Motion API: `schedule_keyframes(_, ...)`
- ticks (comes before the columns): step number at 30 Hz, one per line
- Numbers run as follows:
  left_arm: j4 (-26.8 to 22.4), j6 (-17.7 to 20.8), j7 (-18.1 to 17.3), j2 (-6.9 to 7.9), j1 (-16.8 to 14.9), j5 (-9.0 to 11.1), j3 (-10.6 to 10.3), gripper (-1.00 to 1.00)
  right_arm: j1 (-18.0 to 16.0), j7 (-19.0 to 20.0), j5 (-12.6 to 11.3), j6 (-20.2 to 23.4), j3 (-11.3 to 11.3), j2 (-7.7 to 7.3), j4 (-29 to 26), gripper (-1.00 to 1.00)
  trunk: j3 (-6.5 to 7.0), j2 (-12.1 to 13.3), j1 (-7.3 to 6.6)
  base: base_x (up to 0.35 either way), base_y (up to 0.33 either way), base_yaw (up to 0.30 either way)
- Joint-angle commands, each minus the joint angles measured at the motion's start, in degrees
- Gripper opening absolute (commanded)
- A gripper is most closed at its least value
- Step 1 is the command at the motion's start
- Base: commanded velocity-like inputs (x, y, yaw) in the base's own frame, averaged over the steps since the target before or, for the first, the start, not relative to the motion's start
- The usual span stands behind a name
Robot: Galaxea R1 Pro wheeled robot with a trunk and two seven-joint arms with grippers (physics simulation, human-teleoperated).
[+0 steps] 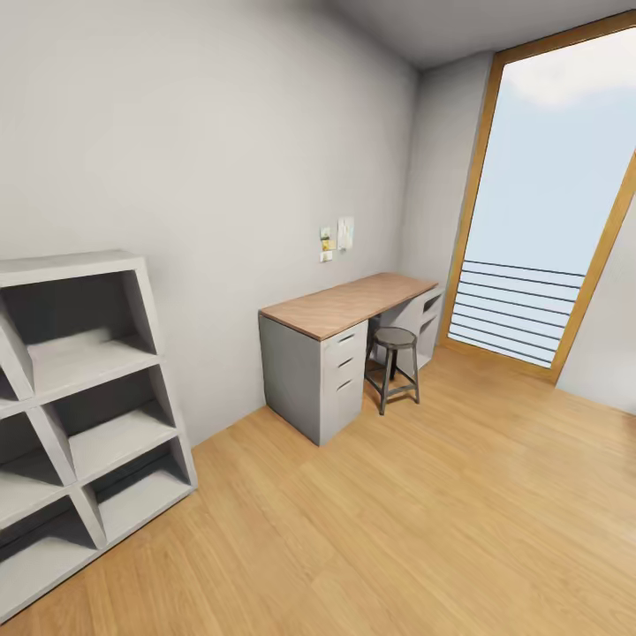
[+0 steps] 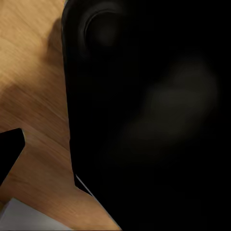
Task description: Attach the digital camera to the camera tripod in the bedroom.
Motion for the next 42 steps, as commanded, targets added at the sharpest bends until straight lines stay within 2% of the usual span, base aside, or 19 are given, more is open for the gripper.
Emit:
schedule_keyframes(1, 0.0, 0.0, 0.0, 0.0, 0.0, 0.0, 0.0, 1.0, 0.0, 0.0, 0.0, 0.0, 0.0, 0.0, 0.0, 1.0, -0.03, 0.0, 0.0, 0.0, 0.0, 0.0)
schedule_keyframes(3, -0.3, -0.4, -0.7, -0.54, 0.1, 0.4, 0.5, 1.0, -0.2, -0.1, 0.2, 0.3, 0.6, 0.01, 0.0, 1.0, -0.03, 0.0, 0.0, 0.0, 0.0, 0.0)
schedule_keyframes(7, -0.3, -0.4, -0.6, -0.46, 0.1, 0.4, 0.5, 1.0, -0.2, -0.1, 0.2, 0.3, 0.6, -0.03, 0.0, 1.0, -0.03, 0.0, 0.0, 0.0, 0.0, 0.0)
schedule_keyframes(22, -3.8, -2.1, -0.6, -0.35, 0.4, 5.3, 0.7, 1.0, -0.3, -0.1, 0.2, 0.0, 0.4, -0.35, 0.0, 1.0, -0.03, 0.0, 0.0, 0.0, 0.0, -0.001)
schedule_keyframes(32, -3.9, -2.1, -0.6, -0.34, 0.4, 8.4, 0.8, 1.0, -0.3, -0.1, 0.0, -3.2, 0.4, -0.39, -0.1, 1.0, -0.03, 0.0, 0.0, 0.0, 0.0, -0.23)
schedule_keyframes(42, -3.9, -2.1, -0.6, -0.35, 0.4, 8.4, 0.8, 1.0, -0.3, -0.1, 0.0, -4.2, 0.4, -0.39, -0.1, 1.0, -0.03, 0.0, 0.0, 0.0, 0.0, -0.251)
